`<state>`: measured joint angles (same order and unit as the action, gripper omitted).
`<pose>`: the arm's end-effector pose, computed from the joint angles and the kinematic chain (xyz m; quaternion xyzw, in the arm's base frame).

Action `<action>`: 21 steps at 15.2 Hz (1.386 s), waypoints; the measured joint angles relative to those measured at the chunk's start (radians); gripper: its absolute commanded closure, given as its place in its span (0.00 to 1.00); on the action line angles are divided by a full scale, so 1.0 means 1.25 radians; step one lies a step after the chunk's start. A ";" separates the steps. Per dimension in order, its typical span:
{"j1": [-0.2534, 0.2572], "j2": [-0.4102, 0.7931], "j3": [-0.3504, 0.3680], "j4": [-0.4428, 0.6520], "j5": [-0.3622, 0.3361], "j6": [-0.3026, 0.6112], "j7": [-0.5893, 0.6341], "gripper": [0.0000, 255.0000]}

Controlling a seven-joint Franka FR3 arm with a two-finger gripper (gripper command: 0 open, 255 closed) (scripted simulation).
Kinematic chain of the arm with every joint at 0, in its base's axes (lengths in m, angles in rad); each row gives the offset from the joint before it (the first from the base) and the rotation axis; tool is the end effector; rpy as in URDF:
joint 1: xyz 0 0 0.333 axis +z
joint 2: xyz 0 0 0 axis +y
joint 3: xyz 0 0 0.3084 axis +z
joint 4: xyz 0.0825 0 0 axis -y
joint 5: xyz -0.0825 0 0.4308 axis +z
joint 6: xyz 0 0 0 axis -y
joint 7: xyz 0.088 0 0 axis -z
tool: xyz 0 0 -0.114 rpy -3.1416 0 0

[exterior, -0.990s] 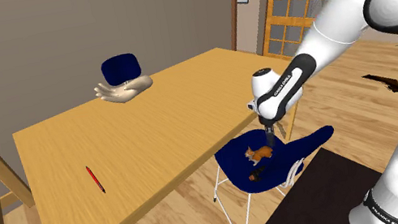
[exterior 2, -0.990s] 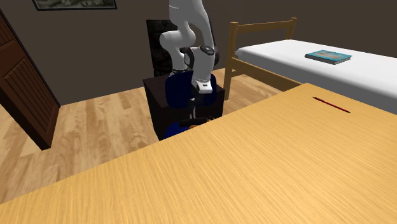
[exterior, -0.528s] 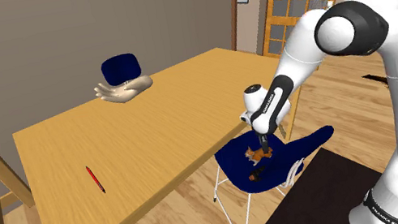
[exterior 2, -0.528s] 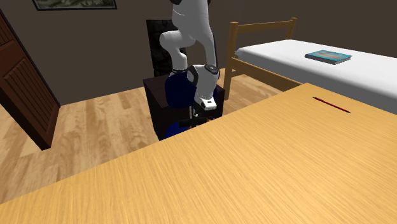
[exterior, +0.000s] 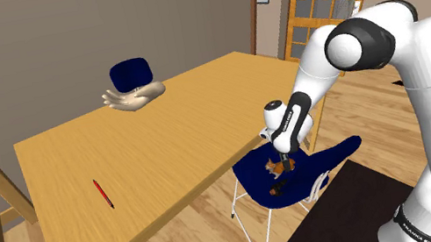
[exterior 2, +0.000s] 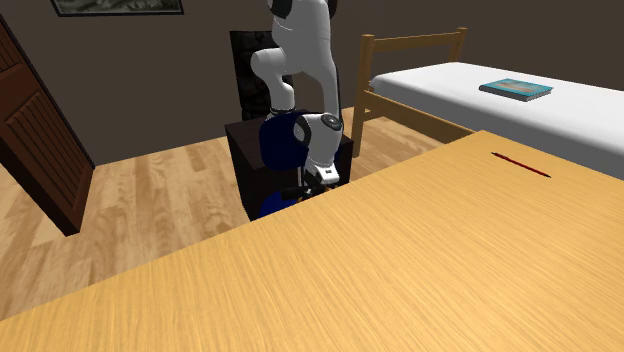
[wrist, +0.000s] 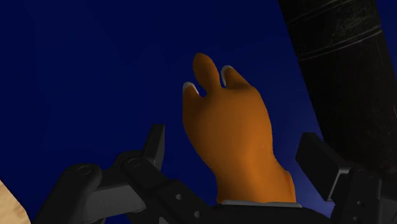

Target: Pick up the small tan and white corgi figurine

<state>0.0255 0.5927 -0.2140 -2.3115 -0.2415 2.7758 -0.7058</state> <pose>0.4871 -0.1022 0.0251 0.9193 0.3764 -0.0989 0.0595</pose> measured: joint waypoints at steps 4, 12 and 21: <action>0.000 0.003 0.000 0.002 0.000 0.002 0.000 1.00; 0.002 -0.013 -0.001 -0.005 -0.001 -0.008 -0.001 1.00; 0.006 -0.114 -0.007 -0.034 -0.004 -0.079 -0.014 1.00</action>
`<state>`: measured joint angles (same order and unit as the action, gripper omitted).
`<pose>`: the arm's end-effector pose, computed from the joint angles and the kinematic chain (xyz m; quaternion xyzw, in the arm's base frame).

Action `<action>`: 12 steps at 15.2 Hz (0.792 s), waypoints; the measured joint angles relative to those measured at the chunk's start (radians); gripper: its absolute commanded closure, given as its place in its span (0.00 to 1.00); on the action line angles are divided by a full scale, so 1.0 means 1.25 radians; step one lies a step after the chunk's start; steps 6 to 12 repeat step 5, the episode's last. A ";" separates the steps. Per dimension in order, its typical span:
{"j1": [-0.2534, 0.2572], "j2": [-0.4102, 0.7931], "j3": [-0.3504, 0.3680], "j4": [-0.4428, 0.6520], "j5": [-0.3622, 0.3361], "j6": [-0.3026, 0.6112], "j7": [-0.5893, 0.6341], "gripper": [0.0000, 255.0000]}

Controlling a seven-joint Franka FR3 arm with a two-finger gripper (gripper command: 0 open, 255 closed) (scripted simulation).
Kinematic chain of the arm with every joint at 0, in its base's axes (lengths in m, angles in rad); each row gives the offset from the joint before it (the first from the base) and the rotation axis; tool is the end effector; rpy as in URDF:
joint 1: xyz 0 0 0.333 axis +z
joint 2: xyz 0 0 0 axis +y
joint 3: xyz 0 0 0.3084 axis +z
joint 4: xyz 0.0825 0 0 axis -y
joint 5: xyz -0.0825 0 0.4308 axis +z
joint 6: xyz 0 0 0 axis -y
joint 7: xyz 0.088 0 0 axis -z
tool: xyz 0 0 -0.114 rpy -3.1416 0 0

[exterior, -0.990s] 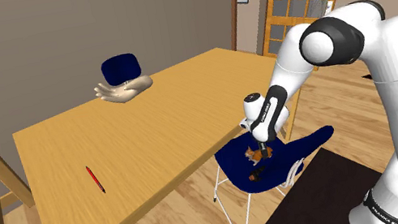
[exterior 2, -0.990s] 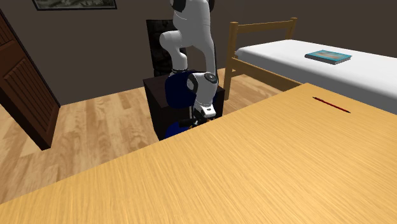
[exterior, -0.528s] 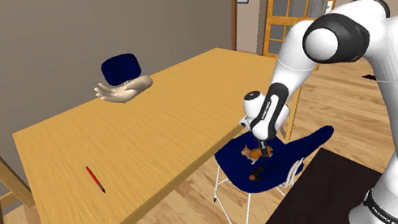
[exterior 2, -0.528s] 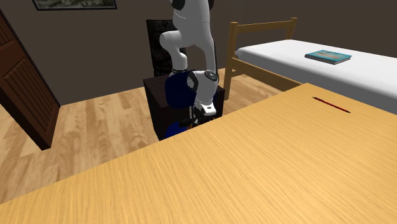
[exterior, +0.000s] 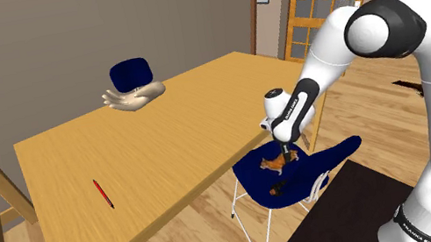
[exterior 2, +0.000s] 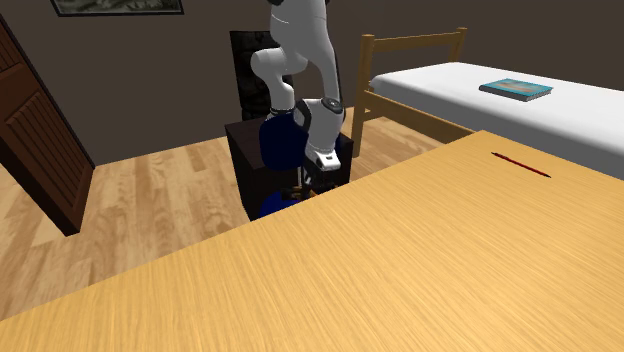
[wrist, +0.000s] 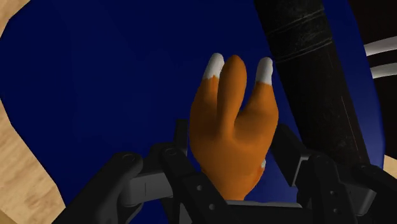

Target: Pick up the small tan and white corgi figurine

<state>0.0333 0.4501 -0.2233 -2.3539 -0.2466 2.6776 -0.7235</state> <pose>0.4935 -0.1022 0.0766 0.9193 0.3764 -0.0986 0.0596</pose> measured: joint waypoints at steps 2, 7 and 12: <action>0.004 -0.023 -0.002 -0.008 -0.002 -0.016 0.000 1.00; 0.004 -0.054 -0.004 -0.013 -0.003 -0.040 -0.005 1.00; 0.004 -0.054 -0.004 -0.013 -0.003 -0.040 -0.005 1.00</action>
